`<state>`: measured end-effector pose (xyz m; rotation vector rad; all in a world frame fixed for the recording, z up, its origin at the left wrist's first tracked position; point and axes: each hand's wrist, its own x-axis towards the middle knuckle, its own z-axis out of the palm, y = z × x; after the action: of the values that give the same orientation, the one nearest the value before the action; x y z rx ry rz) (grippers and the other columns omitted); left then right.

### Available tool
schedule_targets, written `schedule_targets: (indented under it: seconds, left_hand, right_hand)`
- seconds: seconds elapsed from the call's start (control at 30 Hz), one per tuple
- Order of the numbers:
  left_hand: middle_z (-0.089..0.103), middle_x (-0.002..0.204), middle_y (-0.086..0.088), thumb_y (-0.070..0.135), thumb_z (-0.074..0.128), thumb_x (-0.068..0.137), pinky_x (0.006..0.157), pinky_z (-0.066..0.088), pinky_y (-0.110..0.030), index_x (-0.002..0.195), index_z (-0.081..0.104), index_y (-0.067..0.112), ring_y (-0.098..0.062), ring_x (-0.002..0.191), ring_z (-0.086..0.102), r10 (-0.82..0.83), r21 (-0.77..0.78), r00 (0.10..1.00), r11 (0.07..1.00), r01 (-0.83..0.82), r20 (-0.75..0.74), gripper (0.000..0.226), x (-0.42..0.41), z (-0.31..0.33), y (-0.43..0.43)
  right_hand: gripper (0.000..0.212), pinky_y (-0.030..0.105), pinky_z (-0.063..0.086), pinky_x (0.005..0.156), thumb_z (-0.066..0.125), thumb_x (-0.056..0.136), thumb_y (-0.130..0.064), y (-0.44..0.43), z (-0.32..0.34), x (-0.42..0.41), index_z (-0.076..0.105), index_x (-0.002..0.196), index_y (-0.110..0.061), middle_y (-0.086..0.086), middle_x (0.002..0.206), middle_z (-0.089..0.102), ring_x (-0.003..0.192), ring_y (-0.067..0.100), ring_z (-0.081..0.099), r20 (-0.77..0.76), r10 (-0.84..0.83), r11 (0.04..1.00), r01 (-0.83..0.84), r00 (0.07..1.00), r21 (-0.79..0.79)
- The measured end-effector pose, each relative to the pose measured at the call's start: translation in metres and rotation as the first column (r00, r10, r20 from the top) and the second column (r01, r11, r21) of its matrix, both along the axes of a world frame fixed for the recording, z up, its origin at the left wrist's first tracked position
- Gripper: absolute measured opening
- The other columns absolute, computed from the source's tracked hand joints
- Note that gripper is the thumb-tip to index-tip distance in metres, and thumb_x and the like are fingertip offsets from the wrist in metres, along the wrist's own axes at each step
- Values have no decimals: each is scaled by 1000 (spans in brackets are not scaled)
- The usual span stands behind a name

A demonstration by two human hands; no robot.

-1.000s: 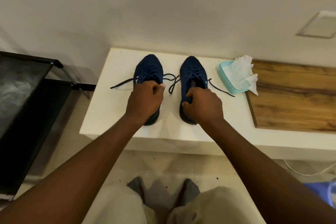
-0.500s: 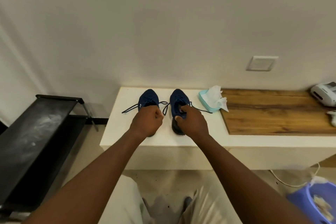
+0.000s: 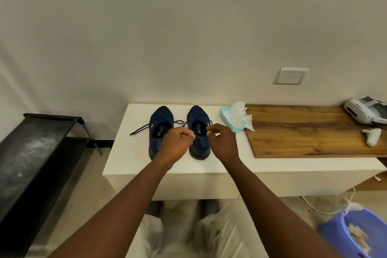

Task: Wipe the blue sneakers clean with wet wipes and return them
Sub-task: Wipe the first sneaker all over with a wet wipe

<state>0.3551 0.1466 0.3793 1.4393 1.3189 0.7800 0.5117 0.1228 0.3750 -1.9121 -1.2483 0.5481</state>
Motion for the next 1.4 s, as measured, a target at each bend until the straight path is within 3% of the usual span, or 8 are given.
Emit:
schedule_targets:
  seconds: [0.17,0.4,0.57,0.7,0.9,1.17,1.3,1.4]
  left_hand:
    - [76,94,2,18,63,94,89,61,-37,103,73,21,-14,94,73,33,-112,995,993,-22,96,14,20,-37,43]
    - [76,97,-9,7,61,96,81,62,-29,98,72,11,-16,87,76,145,-269,964,960,-82,221,11,43,-66,108]
    - [78,87,-8,12,64,98,69,61,-24,99,74,6,-17,80,77,147,-301,956,951,-66,255,12,48,-71,126]
    - [78,88,-8,13,65,98,72,62,-26,98,74,7,-17,81,77,138,-326,949,944,-40,283,11,50,-73,129]
    - [78,94,-11,14,67,97,75,63,-30,106,71,3,-21,86,77,153,-343,924,939,-26,350,15,40,-63,127]
    - [76,104,-18,23,63,99,85,62,-35,110,69,-2,-25,93,76,170,-467,906,884,34,388,28,43,-54,124]
    - [69,119,-17,41,64,95,105,51,-41,120,65,0,-26,112,66,198,-609,817,762,220,542,47,51,-44,119]
    - [70,113,-16,42,66,93,101,52,-40,124,63,1,-27,108,67,374,-682,675,681,265,636,52,65,-37,110]
  right_hand:
    - [16,30,55,86,65,87,-14,48,-34,17,73,91,-28,-10,96,72,90,7,65,-60,-15,1000,14,998,-23]
    - [24,32,57,74,69,77,-11,113,-60,34,78,91,-28,-9,91,74,84,11,66,128,219,946,-179,967,-271]
    - [14,32,44,66,65,83,-21,133,-60,18,65,97,-18,3,99,55,95,23,55,597,413,892,-175,688,-416]
    - [11,34,35,71,58,89,-23,133,-71,15,59,98,-17,9,112,51,102,27,49,702,364,922,-130,612,-365]
    - [14,35,45,71,60,84,-30,129,-73,20,69,86,-19,1,94,45,92,22,49,641,243,959,-82,728,-271]
    - [14,41,54,76,47,99,-28,132,-58,23,60,100,-23,-2,105,58,90,16,58,503,90,995,-58,860,-79]
    - [22,39,54,69,38,102,-32,132,-55,22,57,97,-20,-2,88,62,78,17,59,504,116,990,-59,856,-127]
    - [24,40,54,68,38,103,-32,132,-54,20,57,95,-19,-3,83,61,74,16,58,472,123,989,-69,873,-131]
